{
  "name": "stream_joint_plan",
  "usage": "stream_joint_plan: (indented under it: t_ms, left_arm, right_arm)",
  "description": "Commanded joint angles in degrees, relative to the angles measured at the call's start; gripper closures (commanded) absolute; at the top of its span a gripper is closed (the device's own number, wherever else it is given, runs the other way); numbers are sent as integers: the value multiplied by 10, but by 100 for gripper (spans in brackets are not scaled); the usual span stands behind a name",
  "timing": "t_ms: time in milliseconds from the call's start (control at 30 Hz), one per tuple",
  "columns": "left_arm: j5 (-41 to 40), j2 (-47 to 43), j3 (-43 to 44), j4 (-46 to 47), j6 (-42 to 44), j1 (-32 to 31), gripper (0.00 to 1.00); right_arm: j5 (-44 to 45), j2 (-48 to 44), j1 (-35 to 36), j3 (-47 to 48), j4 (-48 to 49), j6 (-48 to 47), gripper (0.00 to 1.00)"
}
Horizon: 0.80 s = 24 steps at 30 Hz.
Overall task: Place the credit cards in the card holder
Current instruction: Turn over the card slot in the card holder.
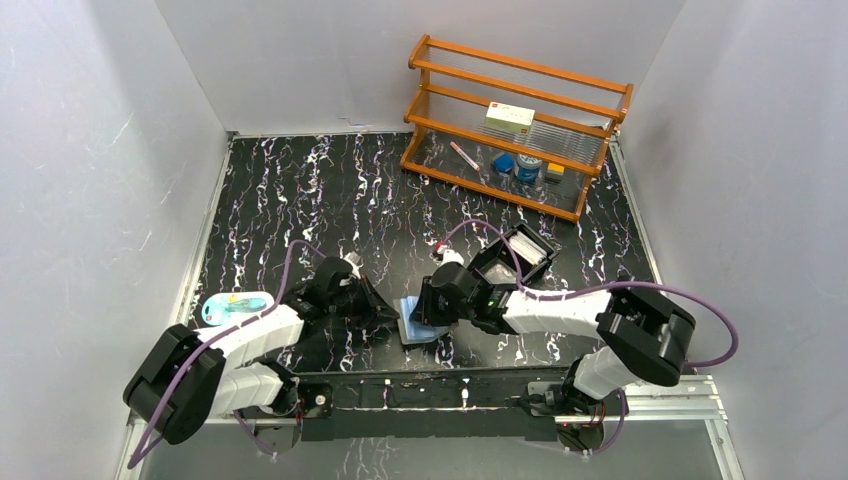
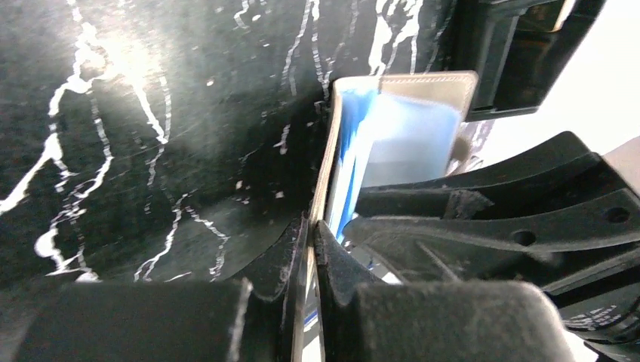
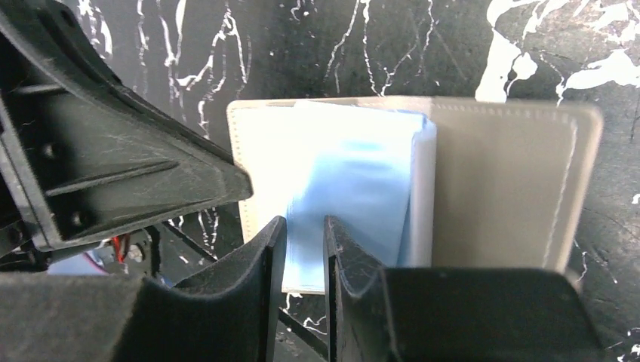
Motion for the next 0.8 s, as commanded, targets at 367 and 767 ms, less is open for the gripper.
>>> stream_joint_plan:
  t_ms: [367,767]
  left_arm:
    - [-57,-5,78,-144,111,-2,61]
    - [52,64,130,-35,109,-4,70]
  right_arm:
    - [-5,-2,-3,37,-8,-44,64]
    - [64,-62,-23,37,-73,-84,65]
